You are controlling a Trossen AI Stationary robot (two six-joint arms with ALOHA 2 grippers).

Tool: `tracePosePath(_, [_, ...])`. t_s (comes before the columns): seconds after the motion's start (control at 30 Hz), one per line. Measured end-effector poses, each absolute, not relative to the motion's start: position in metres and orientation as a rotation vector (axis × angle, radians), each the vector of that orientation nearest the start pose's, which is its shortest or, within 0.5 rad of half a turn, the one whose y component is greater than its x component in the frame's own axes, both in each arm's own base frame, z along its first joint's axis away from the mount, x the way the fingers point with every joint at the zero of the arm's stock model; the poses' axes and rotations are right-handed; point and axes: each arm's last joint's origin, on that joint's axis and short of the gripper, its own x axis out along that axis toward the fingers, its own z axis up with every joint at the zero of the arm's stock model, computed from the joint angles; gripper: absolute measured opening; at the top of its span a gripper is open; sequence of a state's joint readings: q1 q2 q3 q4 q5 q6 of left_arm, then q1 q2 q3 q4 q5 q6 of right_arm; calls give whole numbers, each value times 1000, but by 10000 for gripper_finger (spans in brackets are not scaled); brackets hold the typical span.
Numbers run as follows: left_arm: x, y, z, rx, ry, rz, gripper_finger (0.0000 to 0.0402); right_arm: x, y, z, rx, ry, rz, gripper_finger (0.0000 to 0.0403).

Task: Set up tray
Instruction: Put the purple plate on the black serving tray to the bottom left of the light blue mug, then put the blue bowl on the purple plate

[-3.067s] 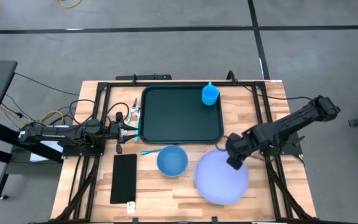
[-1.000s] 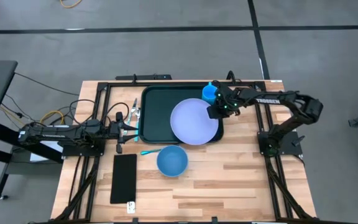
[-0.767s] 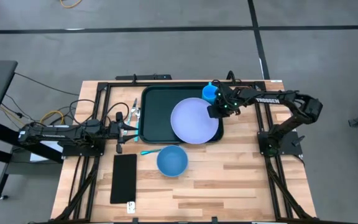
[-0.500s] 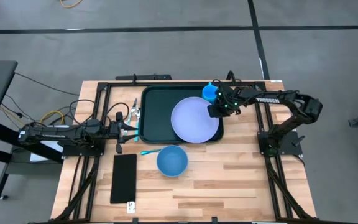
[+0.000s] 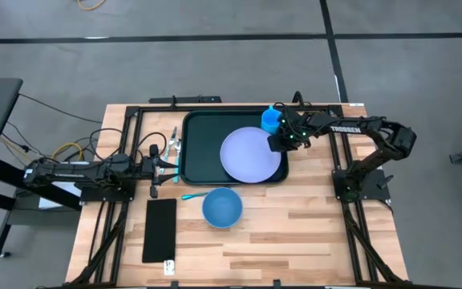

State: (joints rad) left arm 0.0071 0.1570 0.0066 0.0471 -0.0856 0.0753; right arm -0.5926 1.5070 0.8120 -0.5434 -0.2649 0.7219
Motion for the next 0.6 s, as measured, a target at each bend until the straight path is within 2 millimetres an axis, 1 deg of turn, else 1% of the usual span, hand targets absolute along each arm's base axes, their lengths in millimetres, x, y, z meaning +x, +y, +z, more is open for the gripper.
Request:
tracePosePath(0.2, [107,3,157,79,107,89,121,221,-139,166,1149,1009,-701,56])
tracePosePath(0.33, [107,3,157,79,107,89,121,220,-139,168,1115,1010,-677,57])
tracePosePath(0.47, [107,3,157,79,107,89,121,217,-136,180,1090,976,-650,57])
tracePosePath(0.6, [107,3,157,79,107,89,121,216,-123,200,1054,910,-598,57])
